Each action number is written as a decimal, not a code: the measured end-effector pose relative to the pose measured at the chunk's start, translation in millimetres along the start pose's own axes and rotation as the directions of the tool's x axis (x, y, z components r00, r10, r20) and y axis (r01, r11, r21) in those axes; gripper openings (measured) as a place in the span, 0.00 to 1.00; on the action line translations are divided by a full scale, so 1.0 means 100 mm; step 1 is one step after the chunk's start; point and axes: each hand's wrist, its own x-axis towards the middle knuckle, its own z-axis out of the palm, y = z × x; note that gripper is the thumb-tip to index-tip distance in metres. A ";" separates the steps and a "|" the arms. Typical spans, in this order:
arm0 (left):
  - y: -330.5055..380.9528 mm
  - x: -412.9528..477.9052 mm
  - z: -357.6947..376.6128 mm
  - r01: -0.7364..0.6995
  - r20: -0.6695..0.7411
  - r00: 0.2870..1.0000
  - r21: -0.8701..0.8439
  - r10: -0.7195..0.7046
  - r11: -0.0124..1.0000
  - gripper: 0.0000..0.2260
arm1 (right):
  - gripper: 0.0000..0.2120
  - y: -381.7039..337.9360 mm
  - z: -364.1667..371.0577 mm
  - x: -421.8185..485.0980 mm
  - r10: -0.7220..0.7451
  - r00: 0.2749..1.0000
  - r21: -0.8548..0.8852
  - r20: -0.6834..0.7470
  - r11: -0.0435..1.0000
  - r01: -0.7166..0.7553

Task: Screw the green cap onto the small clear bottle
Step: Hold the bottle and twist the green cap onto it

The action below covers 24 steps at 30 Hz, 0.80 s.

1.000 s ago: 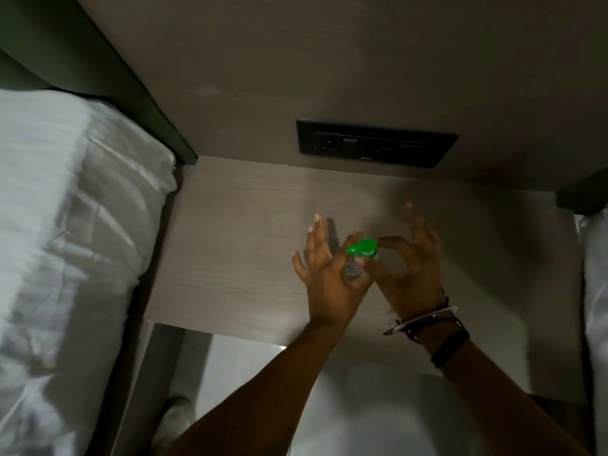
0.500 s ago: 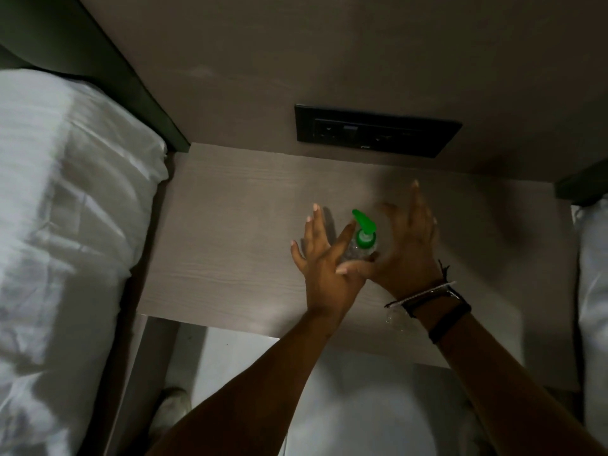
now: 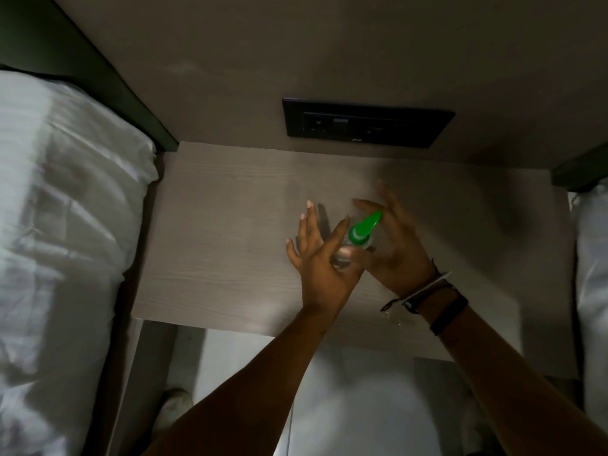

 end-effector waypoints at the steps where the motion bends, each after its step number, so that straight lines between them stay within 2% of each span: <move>1: 0.00 0.00 0.00 -0.008 0.005 1.000 -0.012 0.008 1.000 0.24 | 0.26 0.03 -0.04 -0.01 -0.029 0.999 0.001 0.017 1.000 0.029; 3: 0.01 0.00 0.01 -0.013 0.009 1.000 -0.006 0.013 1.000 0.26 | 0.20 0.05 -0.07 -0.02 -0.035 0.999 0.011 -0.004 0.999 0.035; 5: 0.03 -0.01 0.02 -0.009 0.008 1.000 -0.015 0.009 1.000 0.26 | 0.20 0.02 -0.05 -0.01 0.018 0.996 0.027 -0.089 1.000 -0.016; 7: 0.02 -0.01 0.02 -0.003 -0.011 1.000 -0.018 0.003 1.000 0.24 | 0.28 -0.03 0.00 0.01 0.074 0.990 0.011 -0.122 0.997 -0.073; 9: 0.01 0.00 0.01 0.003 -0.016 1.000 -0.034 -0.004 0.999 0.23 | 0.38 -0.03 0.03 0.00 0.083 0.995 0.011 -0.052 0.997 -0.082; 10: -0.01 0.00 0.01 0.000 -0.008 1.000 -0.052 -0.001 0.999 0.23 | 0.39 0.00 0.02 -0.01 0.056 0.998 0.028 -0.008 0.998 -0.056; 11: -0.01 0.01 0.02 -0.006 -0.001 1.000 -0.065 0.006 0.998 0.24 | 0.35 0.02 0.00 -0.02 0.025 0.999 0.061 0.027 0.998 -0.027; 13: -0.01 0.00 0.03 -0.024 0.001 1.000 -0.058 0.024 0.998 0.25 | 0.21 0.02 -0.05 -0.03 0.000 0.999 0.118 0.039 0.993 -0.004; 15: 0.01 -0.01 0.04 -0.033 0.009 0.999 -0.039 0.033 0.999 0.25 | 0.15 0.02 -0.06 -0.02 -0.014 1.000 0.054 -0.019 0.998 0.015; 16: 0.01 0.00 0.04 -0.026 0.018 0.999 -0.031 0.027 0.999 0.25 | 0.16 0.01 -0.04 0.01 -0.032 0.998 -0.014 -0.057 0.999 0.032; 18: -0.01 0.01 0.03 -0.014 0.032 0.999 -0.005 0.014 1.000 0.24 | 0.24 -0.01 0.00 0.04 -0.021 0.994 -0.112 -0.105 0.994 0.009; 20: -0.03 0.04 0.00 -0.019 0.030 0.999 -0.010 0.019 1.000 0.23 | 0.36 -0.02 0.00 0.05 0.001 0.999 -0.127 -0.048 0.992 -0.007; 21: -0.04 0.05 -0.01 -0.025 0.030 0.999 -0.033 0.026 0.999 0.23 | 0.38 0.01 -0.02 0.04 -0.025 1.000 -0.130 -0.019 0.991 0.022; 22: -0.04 0.07 -0.02 -0.036 0.033 0.999 -0.055 0.038 0.998 0.24 | 0.35 0.02 -0.04 0.02 -0.066 0.998 -0.139 -0.005 0.988 0.065; 24: -0.05 0.08 -0.03 -0.063 0.039 0.997 -0.061 0.066 0.996 0.24 | 0.22 0.03 -0.10 -0.01 -0.126 0.992 -0.154 -0.020 0.981 0.122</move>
